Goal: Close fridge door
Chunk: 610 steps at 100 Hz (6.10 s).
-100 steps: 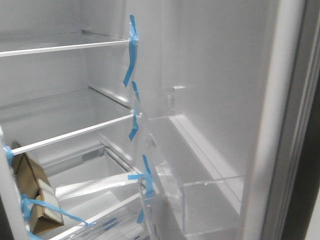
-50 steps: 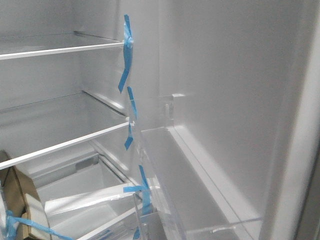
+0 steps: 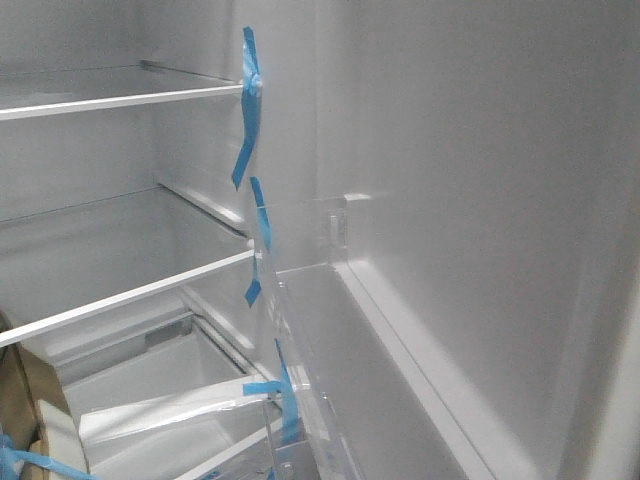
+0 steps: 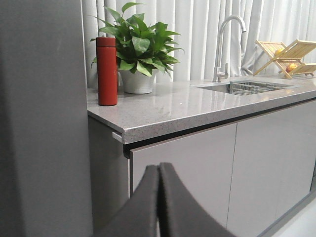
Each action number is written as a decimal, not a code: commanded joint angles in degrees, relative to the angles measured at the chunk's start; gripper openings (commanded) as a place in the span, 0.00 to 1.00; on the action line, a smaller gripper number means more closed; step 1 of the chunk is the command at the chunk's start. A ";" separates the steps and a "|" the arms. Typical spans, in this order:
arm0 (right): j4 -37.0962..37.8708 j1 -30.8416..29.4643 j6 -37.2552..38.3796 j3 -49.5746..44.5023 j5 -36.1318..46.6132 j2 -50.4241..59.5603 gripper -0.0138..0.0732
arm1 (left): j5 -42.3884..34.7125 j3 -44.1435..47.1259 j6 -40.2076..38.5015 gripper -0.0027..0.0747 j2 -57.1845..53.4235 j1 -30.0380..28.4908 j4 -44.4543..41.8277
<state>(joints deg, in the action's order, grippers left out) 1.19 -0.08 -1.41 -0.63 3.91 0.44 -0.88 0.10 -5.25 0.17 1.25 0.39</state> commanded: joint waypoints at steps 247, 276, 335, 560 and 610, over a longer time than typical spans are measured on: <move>0.50 1.92 -0.53 58.36 -33.53 -20.81 0.07 | -4.40 1.60 -0.20 0.01 1.09 0.09 0.09; 0.50 8.78 -0.53 63.25 -36.02 -27.05 0.07 | -4.40 1.60 -0.20 0.01 1.09 0.09 0.09; 0.13 19.76 -0.43 63.97 -30.97 -31.80 0.07 | -4.40 1.60 -0.20 0.01 1.09 0.09 0.09; -12.28 47.65 -2.82 104.14 -10.00 -91.45 0.07 | -4.40 1.60 -0.20 0.01 1.09 0.09 0.09; -12.28 47.54 -2.82 104.14 1.84 -99.80 0.07 | -4.40 1.60 -0.20 0.01 1.09 0.09 0.09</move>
<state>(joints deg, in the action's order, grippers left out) -11.16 47.94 -3.68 101.95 -0.65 -101.22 -0.88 0.10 -5.25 0.17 1.25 0.39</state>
